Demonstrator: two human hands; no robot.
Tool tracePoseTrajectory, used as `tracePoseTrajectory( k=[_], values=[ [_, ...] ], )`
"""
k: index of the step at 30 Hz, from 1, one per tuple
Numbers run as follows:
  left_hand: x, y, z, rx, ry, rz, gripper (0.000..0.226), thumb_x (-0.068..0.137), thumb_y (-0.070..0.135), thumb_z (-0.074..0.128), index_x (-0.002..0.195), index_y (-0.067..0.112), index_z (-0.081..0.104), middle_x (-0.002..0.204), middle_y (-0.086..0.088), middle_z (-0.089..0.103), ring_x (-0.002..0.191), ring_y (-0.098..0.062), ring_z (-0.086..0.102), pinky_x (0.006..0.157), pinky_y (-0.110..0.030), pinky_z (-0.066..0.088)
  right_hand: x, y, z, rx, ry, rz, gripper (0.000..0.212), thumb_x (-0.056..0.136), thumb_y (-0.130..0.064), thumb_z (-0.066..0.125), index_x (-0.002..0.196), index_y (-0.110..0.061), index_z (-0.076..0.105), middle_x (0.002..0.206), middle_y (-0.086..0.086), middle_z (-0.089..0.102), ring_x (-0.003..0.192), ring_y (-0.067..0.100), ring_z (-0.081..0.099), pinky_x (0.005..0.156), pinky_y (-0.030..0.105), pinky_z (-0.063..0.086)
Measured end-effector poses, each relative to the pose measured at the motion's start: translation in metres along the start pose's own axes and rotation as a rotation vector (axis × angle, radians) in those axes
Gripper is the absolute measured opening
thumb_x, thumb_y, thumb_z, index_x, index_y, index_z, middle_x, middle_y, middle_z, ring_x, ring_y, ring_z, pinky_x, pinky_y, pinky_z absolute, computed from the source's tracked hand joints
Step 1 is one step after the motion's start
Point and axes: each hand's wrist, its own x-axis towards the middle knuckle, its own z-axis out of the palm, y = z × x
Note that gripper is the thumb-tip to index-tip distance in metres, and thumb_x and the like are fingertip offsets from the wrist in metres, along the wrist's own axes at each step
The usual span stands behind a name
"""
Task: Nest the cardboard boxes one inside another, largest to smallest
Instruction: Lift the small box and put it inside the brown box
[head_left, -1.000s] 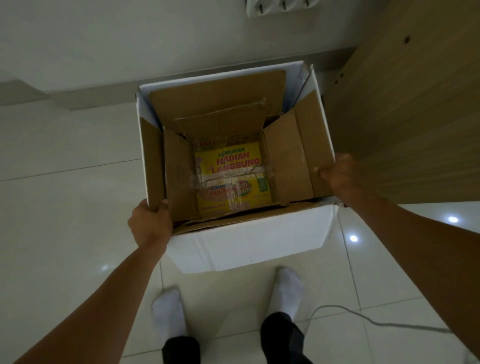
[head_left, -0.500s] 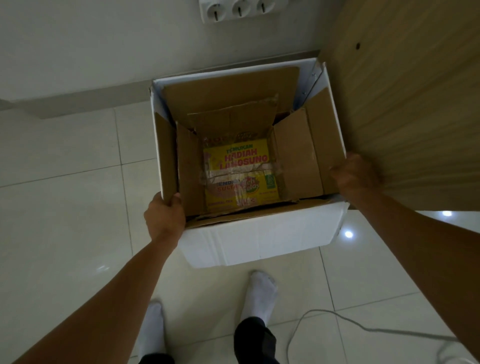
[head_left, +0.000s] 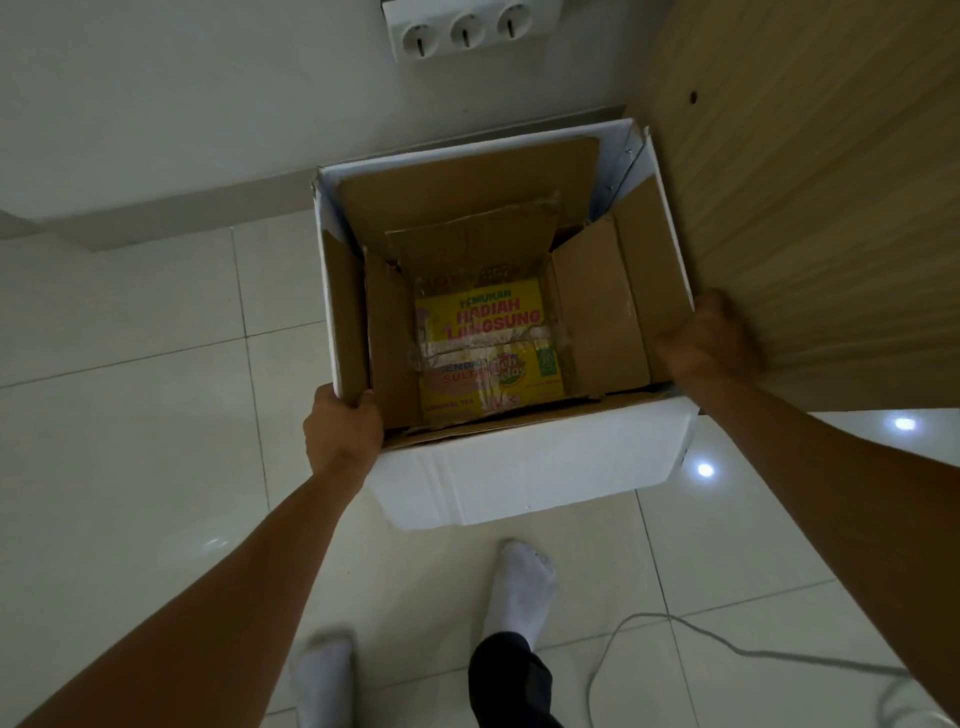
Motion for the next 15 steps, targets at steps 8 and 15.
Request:
tracePoseTrajectory(
  k=[8,15],
  values=[
    [-0.031,0.008,-0.033,-0.047,0.051,0.139,0.065,0.085,0.023,0.061,0.14,0.006,0.031,0.143,-0.016,0.039,0.131,-0.034,0.036,0.103,-0.05,0.035,-0.048,-0.014,-0.012,-0.051,0.102,-0.234,0.072,0.074,-0.018,0.069,0.134,-0.01,0.031,0.126,0.025,0.045,0.106,0.04,0.05,0.084,0.049,0.048],
    [-0.07,0.024,-0.096,-0.319,0.044,0.252,0.06,0.087,0.019,0.063,0.139,0.008,0.036,0.143,-0.012,0.042,0.132,-0.025,0.037,0.106,-0.033,0.03,-0.091,-0.032,-0.062,0.114,-0.052,-0.397,0.06,0.078,-0.02,0.067,0.131,-0.015,0.038,0.123,0.015,0.051,0.105,0.034,0.054,0.081,0.039,0.049]
  ],
)
